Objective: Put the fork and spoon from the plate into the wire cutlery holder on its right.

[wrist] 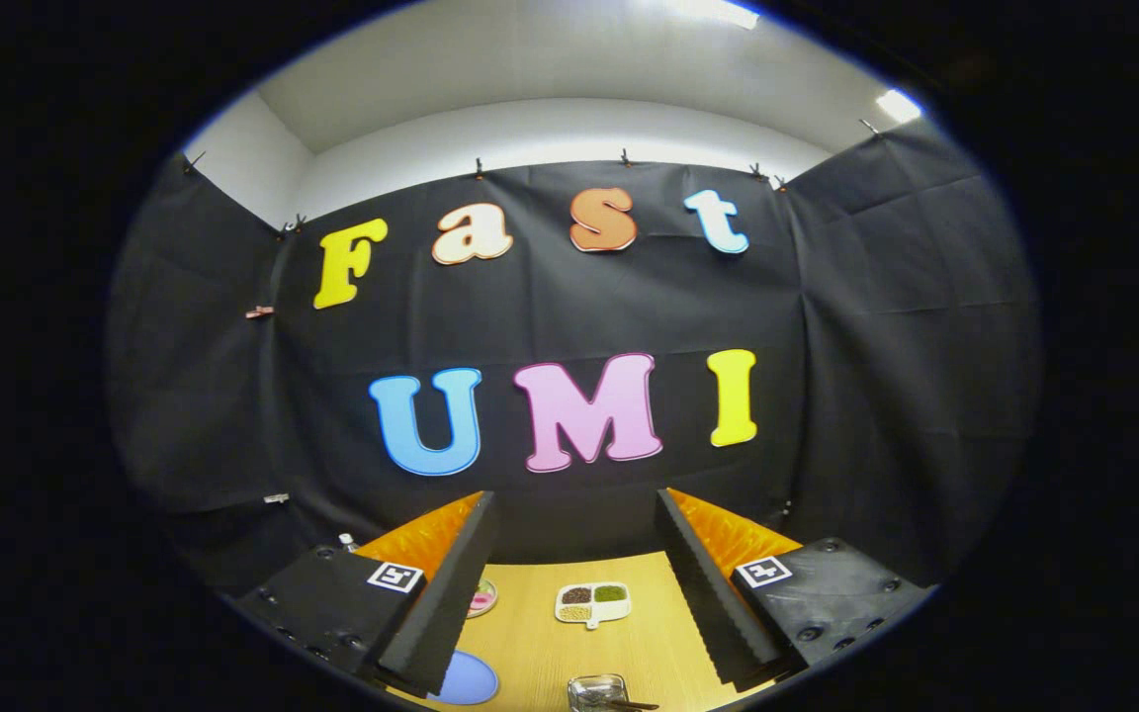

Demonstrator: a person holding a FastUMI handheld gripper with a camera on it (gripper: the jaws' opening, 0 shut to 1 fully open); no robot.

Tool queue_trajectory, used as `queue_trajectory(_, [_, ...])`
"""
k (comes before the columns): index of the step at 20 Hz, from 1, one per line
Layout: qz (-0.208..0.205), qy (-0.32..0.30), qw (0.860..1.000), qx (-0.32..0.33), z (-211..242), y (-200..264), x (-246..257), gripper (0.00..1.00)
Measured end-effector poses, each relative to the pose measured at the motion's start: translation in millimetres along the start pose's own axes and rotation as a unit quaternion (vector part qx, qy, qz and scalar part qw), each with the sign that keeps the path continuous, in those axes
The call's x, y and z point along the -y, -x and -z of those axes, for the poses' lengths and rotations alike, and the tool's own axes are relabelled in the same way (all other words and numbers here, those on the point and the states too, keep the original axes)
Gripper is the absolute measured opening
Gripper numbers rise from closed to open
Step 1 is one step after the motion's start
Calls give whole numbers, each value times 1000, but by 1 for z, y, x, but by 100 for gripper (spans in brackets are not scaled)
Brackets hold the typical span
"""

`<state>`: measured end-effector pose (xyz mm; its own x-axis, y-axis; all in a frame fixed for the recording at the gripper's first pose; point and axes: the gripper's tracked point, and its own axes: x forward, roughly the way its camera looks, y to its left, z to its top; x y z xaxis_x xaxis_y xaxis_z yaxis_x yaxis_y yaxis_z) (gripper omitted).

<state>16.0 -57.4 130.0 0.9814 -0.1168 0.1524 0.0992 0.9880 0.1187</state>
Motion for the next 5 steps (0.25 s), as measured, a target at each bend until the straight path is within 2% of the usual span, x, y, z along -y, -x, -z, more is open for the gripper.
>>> queue_trajectory(5, [24, 3, 999, 41, 10, 37, 9, 99])
